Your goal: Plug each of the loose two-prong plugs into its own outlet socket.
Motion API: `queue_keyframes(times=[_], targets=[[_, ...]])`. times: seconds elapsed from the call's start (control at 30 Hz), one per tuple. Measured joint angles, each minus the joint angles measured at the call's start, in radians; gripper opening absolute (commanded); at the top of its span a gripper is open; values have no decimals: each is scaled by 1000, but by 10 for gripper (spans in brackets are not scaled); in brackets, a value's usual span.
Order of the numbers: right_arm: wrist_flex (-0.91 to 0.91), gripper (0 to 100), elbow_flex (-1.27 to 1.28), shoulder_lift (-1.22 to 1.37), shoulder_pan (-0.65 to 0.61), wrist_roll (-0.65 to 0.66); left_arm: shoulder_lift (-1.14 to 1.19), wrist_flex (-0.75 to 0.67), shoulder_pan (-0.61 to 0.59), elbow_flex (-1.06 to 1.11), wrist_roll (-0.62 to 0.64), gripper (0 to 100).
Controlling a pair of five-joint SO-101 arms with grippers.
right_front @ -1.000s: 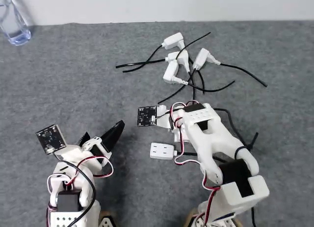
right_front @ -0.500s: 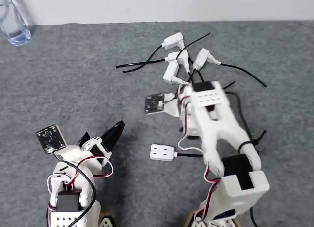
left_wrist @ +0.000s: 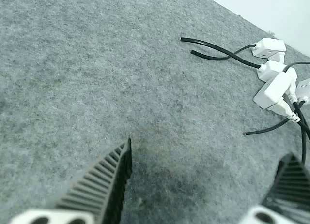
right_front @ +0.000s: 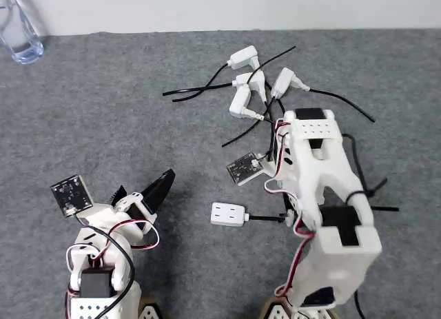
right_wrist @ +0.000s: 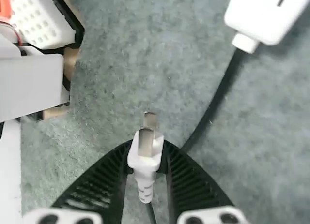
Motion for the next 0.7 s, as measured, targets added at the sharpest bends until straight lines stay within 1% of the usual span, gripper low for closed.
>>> queue_keyframes(times=[0.07,0.2,0.27,0.37,0.6,0.7], targets=[[-6,53,-49,68,0,-34,0,0,0,0,0,431],[-32,264,-147,160,9,-146,0,0,0,0,0,431],[-49,329,-176,173,25,-157,0,0,0,0,0,431],[-77,331,-196,176,26,-160,0,0,0,0,-2,431],[-129,247,-198,183,26,-160,0,0,0,0,-2,431],[-135,240,-203,183,26,-160,0,0,0,0,-2,431]])
